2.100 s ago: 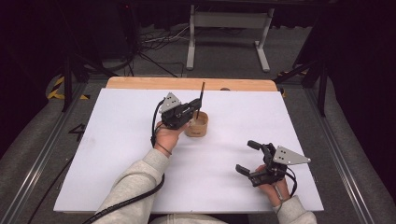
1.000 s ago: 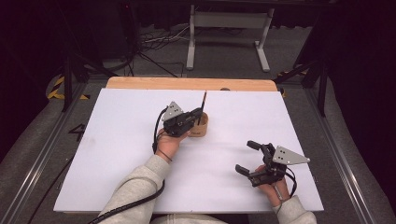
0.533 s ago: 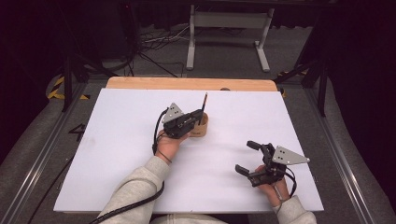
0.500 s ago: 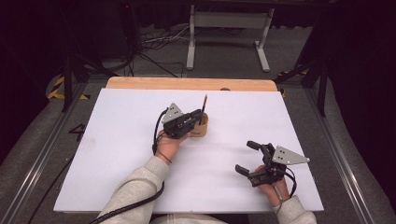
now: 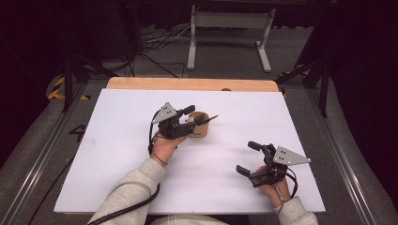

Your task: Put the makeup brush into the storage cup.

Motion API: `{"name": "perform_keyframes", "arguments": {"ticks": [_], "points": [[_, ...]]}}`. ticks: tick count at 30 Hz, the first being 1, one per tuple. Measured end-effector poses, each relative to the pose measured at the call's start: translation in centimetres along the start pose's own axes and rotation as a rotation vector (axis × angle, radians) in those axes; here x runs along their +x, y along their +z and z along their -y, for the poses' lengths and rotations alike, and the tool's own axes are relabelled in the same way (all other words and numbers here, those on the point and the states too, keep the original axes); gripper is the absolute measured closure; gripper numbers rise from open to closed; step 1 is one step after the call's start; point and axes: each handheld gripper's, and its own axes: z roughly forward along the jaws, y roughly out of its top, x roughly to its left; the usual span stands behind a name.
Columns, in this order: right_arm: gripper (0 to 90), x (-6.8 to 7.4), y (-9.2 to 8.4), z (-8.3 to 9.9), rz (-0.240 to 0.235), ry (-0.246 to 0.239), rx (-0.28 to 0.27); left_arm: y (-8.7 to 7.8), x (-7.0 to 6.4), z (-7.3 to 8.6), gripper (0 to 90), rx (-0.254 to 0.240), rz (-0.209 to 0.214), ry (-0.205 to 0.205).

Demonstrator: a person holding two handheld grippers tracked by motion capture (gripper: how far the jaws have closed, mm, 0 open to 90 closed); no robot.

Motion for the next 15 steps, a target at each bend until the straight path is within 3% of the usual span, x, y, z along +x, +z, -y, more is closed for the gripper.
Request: {"name": "perform_keyframes", "arguments": {"ticks": [4,7,15], "points": [[0.3,0.0,0.0,0.0,0.004,0.002,0.001,-0.9,0.0,-0.9,26.0,-0.003,0.012,-0.025],[0.3,-0.1,0.0,0.0,0.006,0.001,0.000,-1.6,-0.1,-1.4,18.3,-0.002,0.008,-0.017],[0.3,-0.4,-0.1,0.0,0.022,-0.001,-0.007,-3.8,-0.6,-2.5,9.2,0.008,0.032,0.007]]}}
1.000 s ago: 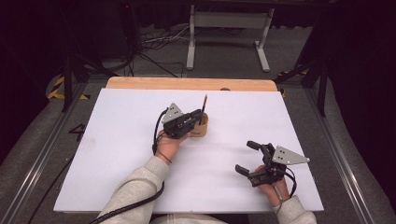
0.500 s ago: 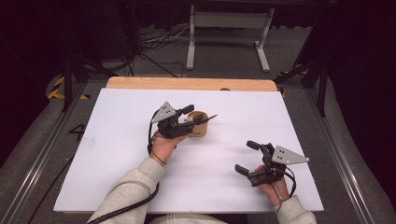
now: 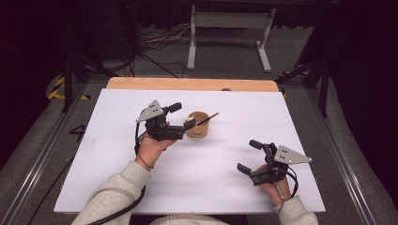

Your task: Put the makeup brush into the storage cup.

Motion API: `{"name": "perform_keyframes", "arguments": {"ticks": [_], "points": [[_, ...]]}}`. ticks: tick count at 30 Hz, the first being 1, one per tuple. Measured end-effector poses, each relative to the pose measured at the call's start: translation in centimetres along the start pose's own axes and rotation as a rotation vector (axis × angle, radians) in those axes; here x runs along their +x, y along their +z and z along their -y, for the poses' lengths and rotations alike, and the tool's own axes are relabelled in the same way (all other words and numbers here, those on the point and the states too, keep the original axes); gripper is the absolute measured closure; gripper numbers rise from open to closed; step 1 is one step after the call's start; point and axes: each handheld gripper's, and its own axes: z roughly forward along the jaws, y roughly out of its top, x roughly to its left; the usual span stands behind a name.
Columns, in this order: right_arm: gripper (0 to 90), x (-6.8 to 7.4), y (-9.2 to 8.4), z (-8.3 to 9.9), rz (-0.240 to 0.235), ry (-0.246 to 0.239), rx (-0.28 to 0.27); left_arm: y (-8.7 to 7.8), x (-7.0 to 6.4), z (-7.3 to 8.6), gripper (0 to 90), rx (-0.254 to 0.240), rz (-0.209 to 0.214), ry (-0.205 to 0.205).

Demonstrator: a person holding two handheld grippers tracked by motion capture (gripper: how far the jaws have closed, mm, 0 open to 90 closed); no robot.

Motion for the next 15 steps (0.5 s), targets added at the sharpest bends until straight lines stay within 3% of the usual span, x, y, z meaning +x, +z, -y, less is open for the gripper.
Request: {"name": "perform_keyframes", "arguments": {"ticks": [7,11,15], "points": [[0.3,-0.1,0.0,0.0,0.005,-0.003,-0.001,-2.3,-0.4,-0.4,6.3,0.017,0.007,0.015],[0.3,-0.1,-0.1,0.0,0.010,-0.003,0.000,-3.5,-0.6,-0.4,3.9,0.036,0.012,0.056],[0.3,-0.2,-0.1,0.0,0.012,-0.004,0.002,-4.5,-0.9,-0.3,3.0,0.048,0.012,0.066]]}}
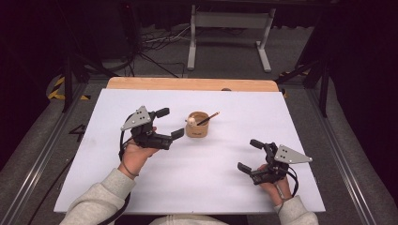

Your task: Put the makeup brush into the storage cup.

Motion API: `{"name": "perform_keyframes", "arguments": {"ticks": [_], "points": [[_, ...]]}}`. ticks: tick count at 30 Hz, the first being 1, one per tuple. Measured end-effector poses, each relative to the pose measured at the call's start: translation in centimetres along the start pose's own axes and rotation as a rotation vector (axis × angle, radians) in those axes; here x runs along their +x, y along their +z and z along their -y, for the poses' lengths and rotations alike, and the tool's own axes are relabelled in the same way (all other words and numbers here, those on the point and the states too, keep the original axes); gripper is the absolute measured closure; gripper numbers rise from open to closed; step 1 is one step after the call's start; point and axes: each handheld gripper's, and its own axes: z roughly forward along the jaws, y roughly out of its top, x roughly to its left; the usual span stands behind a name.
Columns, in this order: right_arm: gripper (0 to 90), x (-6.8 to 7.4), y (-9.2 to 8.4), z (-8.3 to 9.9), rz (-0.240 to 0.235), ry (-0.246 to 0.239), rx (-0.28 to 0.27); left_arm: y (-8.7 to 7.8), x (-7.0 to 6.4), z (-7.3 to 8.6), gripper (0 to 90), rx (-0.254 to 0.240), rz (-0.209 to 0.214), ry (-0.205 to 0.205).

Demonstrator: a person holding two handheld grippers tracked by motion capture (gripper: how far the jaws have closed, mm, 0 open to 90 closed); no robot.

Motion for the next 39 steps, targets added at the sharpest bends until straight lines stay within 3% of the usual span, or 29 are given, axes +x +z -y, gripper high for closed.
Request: {"name": "perform_keyframes", "arguments": {"ticks": [6,14,25,32,39], "points": [[0.3,0.0,0.0,0.0,0.002,0.003,0.001,-1.8,-0.2,0.3,2.3,-0.006,0.022,-0.021],[0.3,-0.1,0.0,0.1,0.004,0.006,0.005,-3.9,-0.2,0.9,2.2,-0.014,0.017,-0.034],[0.3,-0.1,0.0,0.1,0.007,0.011,0.009,-6.9,-0.2,1.9,2.2,-0.010,-0.003,-0.046],[0.3,-0.1,0.0,0.1,0.009,0.011,0.012,-8.6,-0.3,2.7,2.2,0.020,-0.026,-0.024],[0.3,-0.1,0.1,0.2,0.009,0.009,0.014,-10.0,-0.4,3.9,2.2,0.016,-0.039,-0.042]]}}
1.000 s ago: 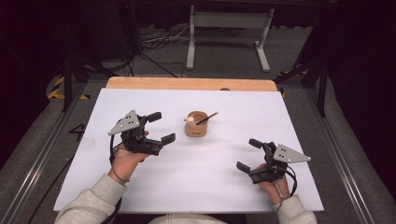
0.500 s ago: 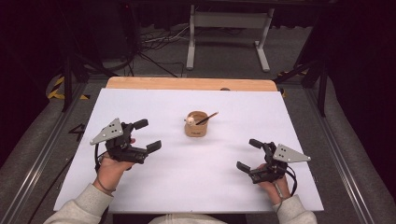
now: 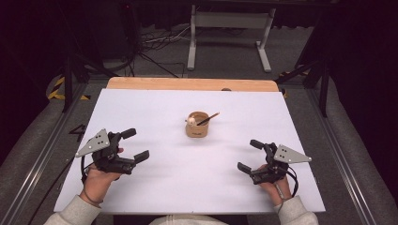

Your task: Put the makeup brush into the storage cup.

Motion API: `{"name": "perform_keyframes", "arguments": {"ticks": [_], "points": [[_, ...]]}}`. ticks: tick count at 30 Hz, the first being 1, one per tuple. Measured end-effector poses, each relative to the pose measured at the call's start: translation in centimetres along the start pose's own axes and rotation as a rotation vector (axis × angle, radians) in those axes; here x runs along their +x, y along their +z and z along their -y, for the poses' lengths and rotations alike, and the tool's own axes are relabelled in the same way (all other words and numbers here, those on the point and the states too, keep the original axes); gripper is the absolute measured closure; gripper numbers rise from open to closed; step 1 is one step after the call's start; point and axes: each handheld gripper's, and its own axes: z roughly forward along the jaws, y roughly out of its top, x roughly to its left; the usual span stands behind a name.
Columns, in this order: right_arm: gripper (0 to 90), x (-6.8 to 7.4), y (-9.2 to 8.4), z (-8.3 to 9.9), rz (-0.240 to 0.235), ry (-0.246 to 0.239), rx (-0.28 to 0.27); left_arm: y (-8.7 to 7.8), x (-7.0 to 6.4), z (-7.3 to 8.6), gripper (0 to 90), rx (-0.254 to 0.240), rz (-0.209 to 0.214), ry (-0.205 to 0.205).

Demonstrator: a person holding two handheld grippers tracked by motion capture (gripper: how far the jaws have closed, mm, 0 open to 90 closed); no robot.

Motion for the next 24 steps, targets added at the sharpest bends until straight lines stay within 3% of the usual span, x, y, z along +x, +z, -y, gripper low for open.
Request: {"name": "perform_keyframes", "arguments": {"ticks": [8,16,24], "points": [[0.3,0.0,0.0,0.0,0.001,0.004,0.002,-0.8,0.1,1.7,2.0,0.014,-0.019,0.016],[0.3,-0.1,0.0,0.1,0.003,0.006,0.002,-1.2,0.4,3.5,1.9,0.025,-0.036,-0.008],[0.3,-0.1,0.1,0.2,-0.004,0.006,0.005,-1.5,0.5,4.5,1.9,0.027,-0.045,-0.003]]}}
